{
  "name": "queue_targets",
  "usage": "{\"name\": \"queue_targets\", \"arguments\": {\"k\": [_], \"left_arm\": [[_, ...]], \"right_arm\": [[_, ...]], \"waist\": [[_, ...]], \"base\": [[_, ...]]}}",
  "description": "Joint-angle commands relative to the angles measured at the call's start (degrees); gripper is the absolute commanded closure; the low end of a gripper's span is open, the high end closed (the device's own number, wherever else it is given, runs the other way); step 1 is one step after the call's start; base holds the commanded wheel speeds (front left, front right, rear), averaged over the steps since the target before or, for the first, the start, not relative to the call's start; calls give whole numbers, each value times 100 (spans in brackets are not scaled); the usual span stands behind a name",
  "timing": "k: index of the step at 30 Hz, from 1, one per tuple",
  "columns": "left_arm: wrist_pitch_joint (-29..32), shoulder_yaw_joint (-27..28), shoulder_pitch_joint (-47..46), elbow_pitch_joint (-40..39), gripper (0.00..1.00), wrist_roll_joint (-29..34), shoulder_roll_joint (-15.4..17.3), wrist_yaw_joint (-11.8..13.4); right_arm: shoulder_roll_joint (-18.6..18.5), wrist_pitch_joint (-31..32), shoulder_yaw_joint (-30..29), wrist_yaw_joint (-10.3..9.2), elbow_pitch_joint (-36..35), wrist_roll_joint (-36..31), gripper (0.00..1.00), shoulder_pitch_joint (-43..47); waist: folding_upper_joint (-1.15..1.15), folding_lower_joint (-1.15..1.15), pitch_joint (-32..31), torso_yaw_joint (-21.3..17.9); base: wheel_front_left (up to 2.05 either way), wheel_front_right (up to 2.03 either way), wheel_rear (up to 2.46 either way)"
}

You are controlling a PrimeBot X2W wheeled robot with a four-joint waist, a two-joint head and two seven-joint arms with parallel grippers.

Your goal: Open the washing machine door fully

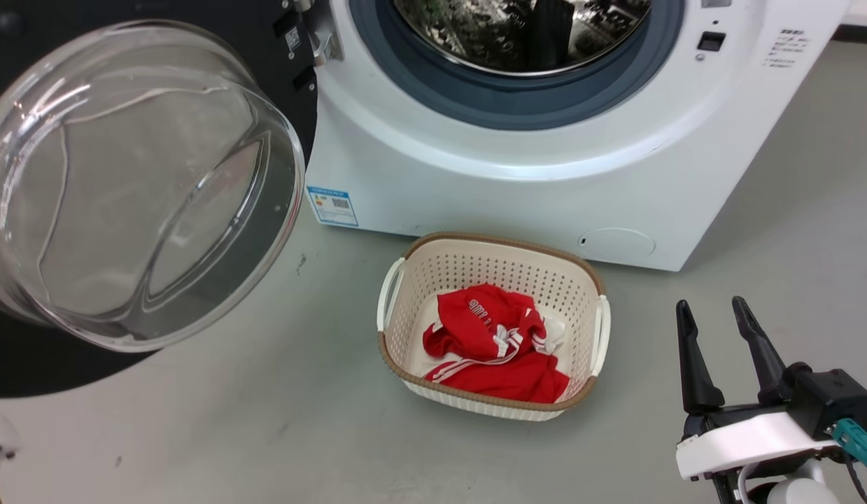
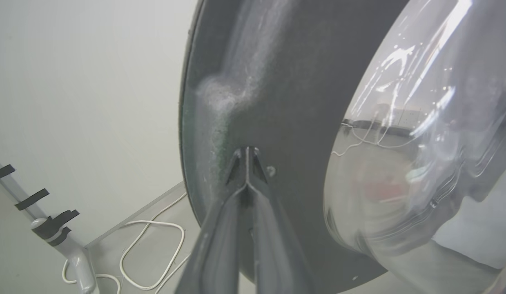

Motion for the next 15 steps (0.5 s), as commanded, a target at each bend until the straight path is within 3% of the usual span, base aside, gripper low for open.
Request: {"name": "queue_targets", "arguments": {"k": [1, 6, 7, 8, 9, 10, 15], "left_arm": [[-12, 97, 238, -109, 100, 16, -140, 16], [-13, 251, 880, -842, 100, 116, -722, -12], [-12, 254, 1022, -1008, 95, 146, -879, -9], [-12, 244, 1148, -1180, 64, 180, -1029, -6], [-13, 215, 1266, -1360, 4, 227, -1174, -17], [-12, 176, 1388, -1508, 0, 265, -1331, -32], [-13, -83, 1822, -2132, 0, 343, -1746, 16]], "right_arm": [[4, -47, 0, -4, 30, 50, 0, 12], [5, -73, -5, -4, 105, 128, 0, 97], [4, -77, -8, -4, 121, 149, 0, 117], [5, -85, -4, -4, 134, 161, 0, 137], [4, -90, -1, -4, 150, 164, 0, 155], [5, -90, 6, -4, 171, 169, 0, 170], [5, -103, 51, -4, 222, 201, 0, 221]], "waist": [[0, -1, -111, -71], [0, -1, -313, -179], [0, -1, -345, -189], [0, -1, -373, -200], [0, -1, -400, -209], [0, -1, -435, -219], [0, -1, -567, -289]], "base": [[0, 0, 0], [0, 0, 0], [0, 0, 0], [0, 0, 0], [0, 0, 0], [0, 0, 0], [0, 0, 0]]}}
